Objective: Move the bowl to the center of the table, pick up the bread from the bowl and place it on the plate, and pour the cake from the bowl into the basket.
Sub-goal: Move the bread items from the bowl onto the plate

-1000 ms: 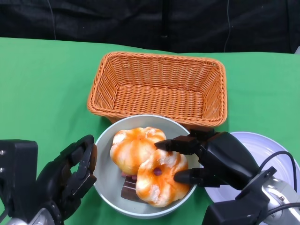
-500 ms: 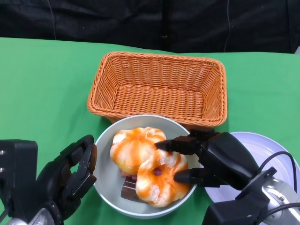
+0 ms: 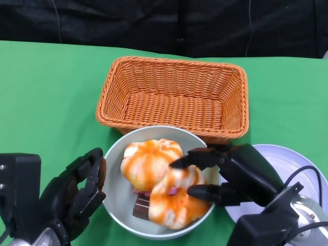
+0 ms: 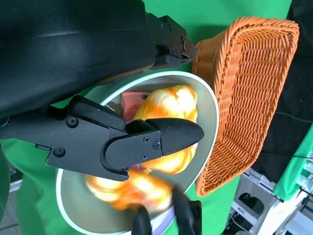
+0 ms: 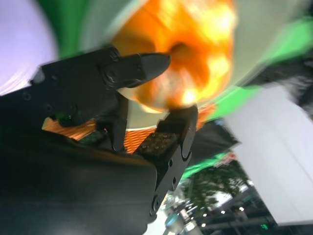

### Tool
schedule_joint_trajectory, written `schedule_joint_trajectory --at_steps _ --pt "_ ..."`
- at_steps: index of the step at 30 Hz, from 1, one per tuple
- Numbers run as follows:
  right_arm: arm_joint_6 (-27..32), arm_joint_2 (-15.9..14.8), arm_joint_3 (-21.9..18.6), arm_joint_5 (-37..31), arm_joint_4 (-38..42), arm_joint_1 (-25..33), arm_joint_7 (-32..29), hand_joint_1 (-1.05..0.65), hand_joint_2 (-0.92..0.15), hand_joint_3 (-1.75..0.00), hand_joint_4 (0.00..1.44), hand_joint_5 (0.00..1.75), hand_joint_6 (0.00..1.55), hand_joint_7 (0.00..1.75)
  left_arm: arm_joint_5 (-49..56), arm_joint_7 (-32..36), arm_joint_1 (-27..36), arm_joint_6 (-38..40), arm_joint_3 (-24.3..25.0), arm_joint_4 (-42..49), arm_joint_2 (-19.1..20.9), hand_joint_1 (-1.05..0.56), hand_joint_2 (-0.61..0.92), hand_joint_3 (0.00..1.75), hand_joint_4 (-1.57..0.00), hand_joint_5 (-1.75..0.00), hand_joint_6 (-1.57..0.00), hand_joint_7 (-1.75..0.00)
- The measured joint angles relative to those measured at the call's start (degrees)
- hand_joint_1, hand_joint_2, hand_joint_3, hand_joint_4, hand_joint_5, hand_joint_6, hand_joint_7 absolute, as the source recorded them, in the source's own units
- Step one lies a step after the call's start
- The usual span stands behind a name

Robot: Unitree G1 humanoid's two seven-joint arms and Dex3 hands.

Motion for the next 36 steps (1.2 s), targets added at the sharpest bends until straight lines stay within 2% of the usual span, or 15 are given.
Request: schedule_joint_trajectory --at_steps 3,6,18,36 --pt "-0.4 1.1 -0.7 8.3 -7.3 3.3 4.8 -0.11 -0.09 -1.73 1.03 1.74 0.87 1.58 -0.1 0.0 -0.2 0.0 0.1 0.7 -0.4 -0.63 0.92 0.65 -0.12 -0.12 -0.14 -0.01" --pt "-0.3 1.4 -1.8 11.7 -10.9 4.4 7.2 -0.11 -0.09 -1.75 1.03 1.75 0.87 1.58 -0.1 0.0 -0.2 0.0 0.2 0.7 -0.4 -0.63 0.92 0.66 -0.12 -0.12 -0.14 0.00" --pt "0.0 3.1 -3.6 12.3 -12.9 5.6 10.1 -0.11 -0.10 -1.75 1.03 1.75 0.87 1.57 -0.1 -0.2 -0.2 0.0 0.2 0.8 -0.4 -0.64 0.92 0.65 -0.12 -0.14 -0.15 -0.01" --pt "-1.7 5.4 -4.3 14.7 -16.0 6.6 11.3 -0.10 -0.11 -1.75 1.03 1.75 0.89 1.57 -0.1 -0.2 -0.2 0.0 0.5 0.9 -0.7 -0.64 0.92 0.65 -0.10 -0.15 -0.14 0.00"
